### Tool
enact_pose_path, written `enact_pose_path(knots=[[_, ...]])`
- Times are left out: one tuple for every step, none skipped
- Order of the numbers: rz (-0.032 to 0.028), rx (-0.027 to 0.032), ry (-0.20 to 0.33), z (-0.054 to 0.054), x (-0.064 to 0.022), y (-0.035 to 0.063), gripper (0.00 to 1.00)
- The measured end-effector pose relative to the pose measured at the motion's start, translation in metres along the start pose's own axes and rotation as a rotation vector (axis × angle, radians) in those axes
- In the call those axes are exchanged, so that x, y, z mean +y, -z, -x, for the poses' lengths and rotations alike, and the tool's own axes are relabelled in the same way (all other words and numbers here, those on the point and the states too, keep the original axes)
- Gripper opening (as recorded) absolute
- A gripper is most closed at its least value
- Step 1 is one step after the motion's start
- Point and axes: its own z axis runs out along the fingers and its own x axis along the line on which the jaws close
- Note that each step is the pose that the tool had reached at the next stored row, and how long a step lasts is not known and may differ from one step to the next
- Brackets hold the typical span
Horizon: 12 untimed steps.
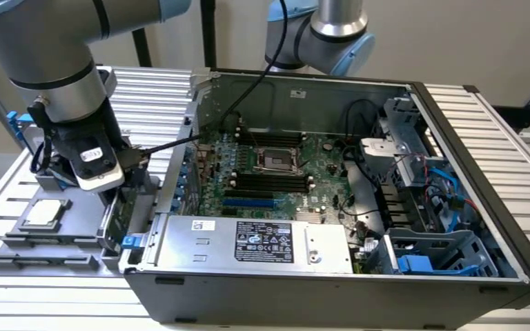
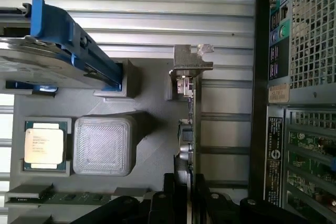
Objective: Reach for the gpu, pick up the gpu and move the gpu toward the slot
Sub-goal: 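Pick up the gpu and move the gpu toward the slot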
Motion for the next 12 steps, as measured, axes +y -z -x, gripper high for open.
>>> enact_pose_path(knots=[[-0.0002, 0.0002, 0.000, 0.000, 0.0001, 0.0042, 0.26], [0.0000, 0.0000, 0.000, 0.000, 0.0003, 0.0084, 0.26], [0.0000, 0.0000, 0.000, 0.000, 0.0004, 0.0133, 0.26], [-0.0001, 0.0001, 0.000, 0.000, 0.0005, 0.0178, 0.26], [0.0000, 0.0000, 0.000, 0.000, 0.0007, 0.0222, 0.26], [-0.0001, 0.0000, 0.000, 0.000, 0.0008, 0.0267, 0.26], [0.0000, 0.0000, 0.000, 0.000, 0.0010, 0.0313, 0.26], [0.0001, -0.0001, 0.000, 0.000, 0.0011, 0.0356, 0.26], [-0.0001, 0.0001, 0.000, 0.000, 0.0013, 0.0402, 0.26], [0.0000, -0.0001, 0.000, 0.000, 0.0014, 0.0447, 0.26], [0.0000, 0.0000, 0.000, 0.001, 0.0015, 0.0496, 0.26], [-0.0001, 0.0001, 0.000, 0.001, 0.0017, 0.0541, 0.26]])
